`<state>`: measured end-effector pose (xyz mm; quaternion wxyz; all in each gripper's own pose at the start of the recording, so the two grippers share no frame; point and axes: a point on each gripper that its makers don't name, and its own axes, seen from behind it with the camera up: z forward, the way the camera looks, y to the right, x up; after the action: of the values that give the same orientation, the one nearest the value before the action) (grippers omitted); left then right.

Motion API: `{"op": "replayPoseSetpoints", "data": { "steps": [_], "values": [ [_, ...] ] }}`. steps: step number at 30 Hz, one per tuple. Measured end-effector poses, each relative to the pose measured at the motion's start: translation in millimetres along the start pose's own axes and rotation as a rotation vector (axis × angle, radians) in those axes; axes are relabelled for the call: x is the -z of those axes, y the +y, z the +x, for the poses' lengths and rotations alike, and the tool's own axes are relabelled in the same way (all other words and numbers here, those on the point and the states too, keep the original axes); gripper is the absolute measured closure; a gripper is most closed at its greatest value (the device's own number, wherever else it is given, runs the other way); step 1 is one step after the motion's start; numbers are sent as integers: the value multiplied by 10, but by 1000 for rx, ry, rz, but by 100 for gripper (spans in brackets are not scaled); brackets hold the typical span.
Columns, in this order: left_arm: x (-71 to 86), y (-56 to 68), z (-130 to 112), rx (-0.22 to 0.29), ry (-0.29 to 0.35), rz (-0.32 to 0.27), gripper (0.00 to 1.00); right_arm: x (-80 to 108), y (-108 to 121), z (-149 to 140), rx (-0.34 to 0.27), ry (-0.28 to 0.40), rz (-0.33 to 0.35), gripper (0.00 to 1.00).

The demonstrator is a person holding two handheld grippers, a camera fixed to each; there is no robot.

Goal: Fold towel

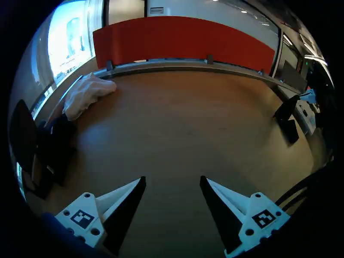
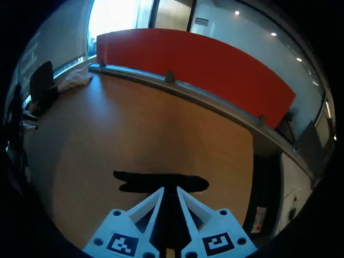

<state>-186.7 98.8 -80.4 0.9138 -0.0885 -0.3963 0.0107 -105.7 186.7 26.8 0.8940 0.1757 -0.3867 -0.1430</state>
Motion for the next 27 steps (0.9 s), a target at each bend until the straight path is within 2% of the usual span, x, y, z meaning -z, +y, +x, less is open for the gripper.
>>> {"op": "replayPoseSetpoints", "data": {
  "steps": [14,27],
  "values": [
    [23,21,19,0,4,-6,7,270,16,-618,3,-102,0,95],
    [45,40,43,-6,10,-13,7,359,-74,-836,-15,-126,4,95]
  ]
}}
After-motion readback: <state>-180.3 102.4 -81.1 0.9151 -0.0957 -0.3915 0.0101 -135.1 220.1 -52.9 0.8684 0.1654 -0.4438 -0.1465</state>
